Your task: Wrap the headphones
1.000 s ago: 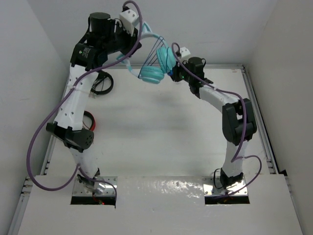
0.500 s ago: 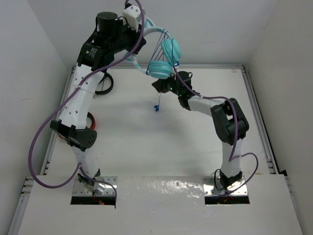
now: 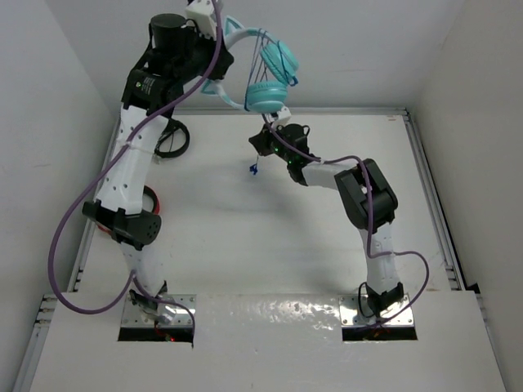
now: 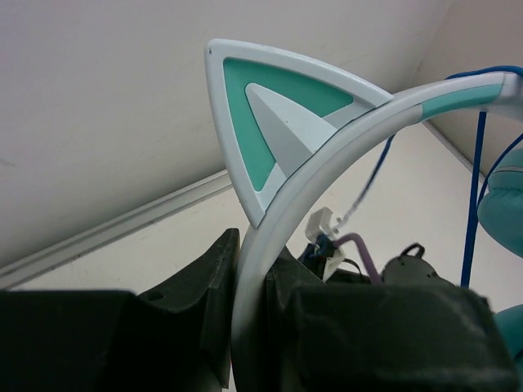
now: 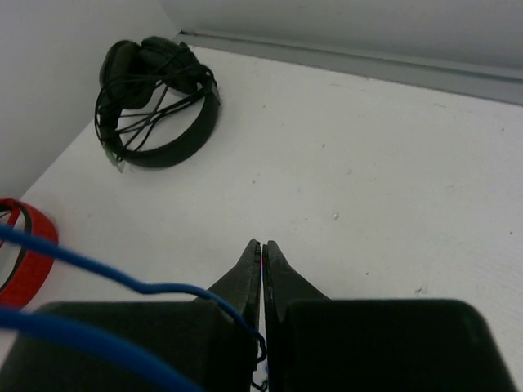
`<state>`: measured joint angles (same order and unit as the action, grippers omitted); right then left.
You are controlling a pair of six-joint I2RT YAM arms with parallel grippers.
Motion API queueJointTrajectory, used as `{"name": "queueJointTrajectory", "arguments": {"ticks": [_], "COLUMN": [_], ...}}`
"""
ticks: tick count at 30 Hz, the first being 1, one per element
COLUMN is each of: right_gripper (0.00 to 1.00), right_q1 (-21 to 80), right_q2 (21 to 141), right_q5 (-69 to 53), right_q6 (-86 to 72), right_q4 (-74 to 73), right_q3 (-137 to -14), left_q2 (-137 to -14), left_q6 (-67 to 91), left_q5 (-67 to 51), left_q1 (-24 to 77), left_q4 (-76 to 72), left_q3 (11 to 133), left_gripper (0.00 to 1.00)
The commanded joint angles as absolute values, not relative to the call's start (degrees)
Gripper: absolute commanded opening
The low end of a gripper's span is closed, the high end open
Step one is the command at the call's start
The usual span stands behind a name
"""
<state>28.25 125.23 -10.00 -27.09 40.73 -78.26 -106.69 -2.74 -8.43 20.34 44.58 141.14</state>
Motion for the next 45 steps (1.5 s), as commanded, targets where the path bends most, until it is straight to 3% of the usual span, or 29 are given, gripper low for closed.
{"name": "queueJointTrajectory", "arguments": {"ticks": [1, 7, 13, 17, 20, 24, 29, 32, 35, 43, 45], "right_gripper": [0.00, 0.00, 0.00, 0.00, 0.00, 0.00, 0.00, 0.00, 0.00, 0.00, 0.06], "right_q1": [28.56, 38.21, 45.18, 43.78, 36.61, 30.15, 27.96, 25.41, 23.73, 23.03, 23.03], "right_q2": [120.86, 103.64, 101.34, 100.11, 99.32, 101.59, 110.37, 113.72, 112.60, 103.81, 102.31], "right_q5": [-13.43, -20.55, -33.12, -25.34, -20.48, -11.02, 6.12, 9.05, 6.34, -17.91, -23.28], "right_q6": [-26.37, -10.68, -6.24, 2.79, 3.78, 5.87, 12.04, 9.41, 4.93, -5.71, -8.25], "right_q4": [41.84, 25.88, 0.81, -18.40, -22.84, -22.42, -19.25, -16.80, -12.93, 4.01, 8.33], "right_q3": [-75.69, -65.48, -83.56, -100.93, -108.07, -114.34, -123.12, -124.55, -118.85, -93.89, -89.05], "left_q2": [-107.04, -110.12, -116.18, -113.83, -107.15, -100.74, -92.65, -88.52, -86.05, -93.86, -94.04], "left_q6": [5.44, 6.77, -3.56, -15.27, -25.81, -36.01, -48.42, -51.41, -48.70, -18.04, -15.82], "left_q5": [-5.63, -1.24, 8.25, 10.89, 8.55, -0.68, -10.98, -15.88, -22.04, -33.04, -32.52], "left_q1": [14.69, 9.93, 9.58, 9.93, 10.20, 11.33, 16.95, 18.97, 19.86, 12.49, 12.48], "left_q4": [38.32, 33.67, 26.30, 22.34, 15.04, 18.53, 31.89, 37.96, 42.00, 43.95, 41.84], "left_q3": [144.75, 137.75, 129.13, 119.12, 104.88, 97.49, 96.06, 96.15, 97.90, 115.92, 115.58], "left_gripper": [0.00, 0.00, 0.00, 0.00, 0.00, 0.00, 0.00, 0.00, 0.00, 0.00, 0.00]}}
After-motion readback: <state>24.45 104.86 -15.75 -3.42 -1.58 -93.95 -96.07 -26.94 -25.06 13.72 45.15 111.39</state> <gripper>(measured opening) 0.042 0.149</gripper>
